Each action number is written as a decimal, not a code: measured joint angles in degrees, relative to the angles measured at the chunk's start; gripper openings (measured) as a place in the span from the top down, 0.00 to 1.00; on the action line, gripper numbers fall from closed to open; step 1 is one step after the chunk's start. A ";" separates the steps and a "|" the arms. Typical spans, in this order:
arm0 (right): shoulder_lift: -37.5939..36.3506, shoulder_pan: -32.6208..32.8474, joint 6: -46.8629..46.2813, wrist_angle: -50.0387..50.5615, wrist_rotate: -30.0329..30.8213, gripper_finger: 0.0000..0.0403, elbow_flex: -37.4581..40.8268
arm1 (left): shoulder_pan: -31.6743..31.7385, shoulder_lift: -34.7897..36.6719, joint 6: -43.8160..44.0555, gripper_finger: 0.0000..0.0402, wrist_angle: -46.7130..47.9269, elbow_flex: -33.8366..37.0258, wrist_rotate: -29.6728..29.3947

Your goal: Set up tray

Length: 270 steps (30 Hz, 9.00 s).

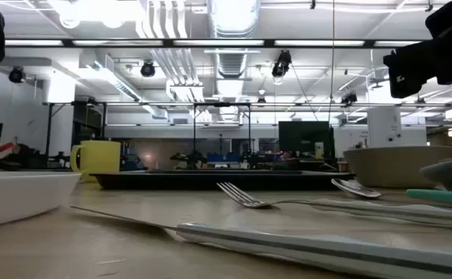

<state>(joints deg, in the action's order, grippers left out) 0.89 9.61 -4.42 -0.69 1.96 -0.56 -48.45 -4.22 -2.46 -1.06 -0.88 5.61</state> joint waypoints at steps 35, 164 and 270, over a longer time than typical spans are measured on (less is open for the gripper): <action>0.02 0.02 0.01 0.00 0.00 0.83 0.00 | -0.02 0.01 -0.02 0.71 -0.02 0.01 0.00; 0.00 0.00 0.05 -0.01 0.00 0.83 0.00 | -0.02 -0.01 0.00 0.71 -0.01 0.00 0.01; 0.02 0.00 0.06 -0.02 0.00 0.83 0.00 | 78.24 -45.06 27.37 0.71 48.48 -47.33 -0.45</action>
<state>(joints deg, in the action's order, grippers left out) 0.91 9.61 -4.36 -0.71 1.96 -0.56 29.79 -49.27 24.91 47.42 -48.20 5.15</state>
